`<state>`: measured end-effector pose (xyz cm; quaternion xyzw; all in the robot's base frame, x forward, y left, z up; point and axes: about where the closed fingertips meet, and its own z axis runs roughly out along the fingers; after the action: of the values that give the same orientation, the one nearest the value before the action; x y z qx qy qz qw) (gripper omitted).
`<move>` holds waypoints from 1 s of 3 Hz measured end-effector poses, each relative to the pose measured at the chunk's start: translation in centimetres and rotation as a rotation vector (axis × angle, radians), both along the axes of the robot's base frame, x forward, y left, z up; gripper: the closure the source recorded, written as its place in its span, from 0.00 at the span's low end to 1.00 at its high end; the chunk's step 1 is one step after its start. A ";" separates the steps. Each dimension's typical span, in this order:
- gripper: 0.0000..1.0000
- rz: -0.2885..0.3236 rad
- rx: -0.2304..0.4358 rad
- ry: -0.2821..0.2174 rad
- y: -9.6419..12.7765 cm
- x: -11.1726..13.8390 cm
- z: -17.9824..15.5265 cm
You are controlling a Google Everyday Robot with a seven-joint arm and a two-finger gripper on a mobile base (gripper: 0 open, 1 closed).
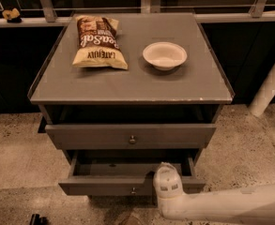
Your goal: Open middle drawer
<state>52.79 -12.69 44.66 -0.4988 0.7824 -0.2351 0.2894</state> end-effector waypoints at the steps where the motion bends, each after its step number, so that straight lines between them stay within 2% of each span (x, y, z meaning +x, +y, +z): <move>1: 1.00 0.026 0.020 0.072 -1.3 0.0 -2.3; 2: 1.00 0.034 0.035 0.090 -1.3 -0.4 -3.0; 3: 0.81 0.034 0.035 0.090 -1.3 -0.4 -3.0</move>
Offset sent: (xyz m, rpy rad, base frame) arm -0.0195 -0.0135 -0.0659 0.0962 0.1399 0.0760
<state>52.42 -14.00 41.67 -0.5170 0.7900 -0.1935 0.2667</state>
